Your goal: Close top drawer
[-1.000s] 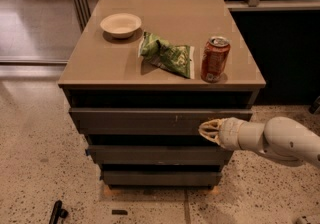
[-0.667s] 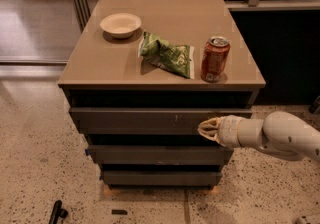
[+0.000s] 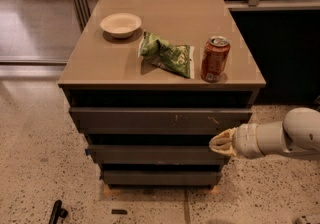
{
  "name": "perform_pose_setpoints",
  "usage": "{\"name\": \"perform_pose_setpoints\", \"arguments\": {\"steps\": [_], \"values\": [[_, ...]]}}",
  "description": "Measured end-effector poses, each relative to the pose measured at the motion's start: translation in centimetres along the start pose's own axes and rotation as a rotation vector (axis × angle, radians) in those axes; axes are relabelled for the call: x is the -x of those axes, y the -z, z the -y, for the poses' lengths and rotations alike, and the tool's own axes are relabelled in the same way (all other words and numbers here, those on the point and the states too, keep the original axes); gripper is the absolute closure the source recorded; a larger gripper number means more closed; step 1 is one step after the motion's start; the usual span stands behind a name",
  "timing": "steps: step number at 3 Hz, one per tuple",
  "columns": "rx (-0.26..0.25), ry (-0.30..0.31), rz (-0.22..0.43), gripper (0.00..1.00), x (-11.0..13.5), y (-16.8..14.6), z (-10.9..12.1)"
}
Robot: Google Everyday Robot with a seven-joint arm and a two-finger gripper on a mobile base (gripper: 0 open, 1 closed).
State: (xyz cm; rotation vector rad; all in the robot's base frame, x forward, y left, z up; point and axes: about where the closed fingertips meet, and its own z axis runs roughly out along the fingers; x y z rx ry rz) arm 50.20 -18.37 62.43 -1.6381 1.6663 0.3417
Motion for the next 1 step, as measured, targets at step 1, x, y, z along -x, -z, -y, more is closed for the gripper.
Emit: {"name": "perform_pose_setpoints", "arguments": {"steps": [1], "values": [[0.164, -0.085, 0.04, 1.0, 0.46, 1.62, -5.35]]}}
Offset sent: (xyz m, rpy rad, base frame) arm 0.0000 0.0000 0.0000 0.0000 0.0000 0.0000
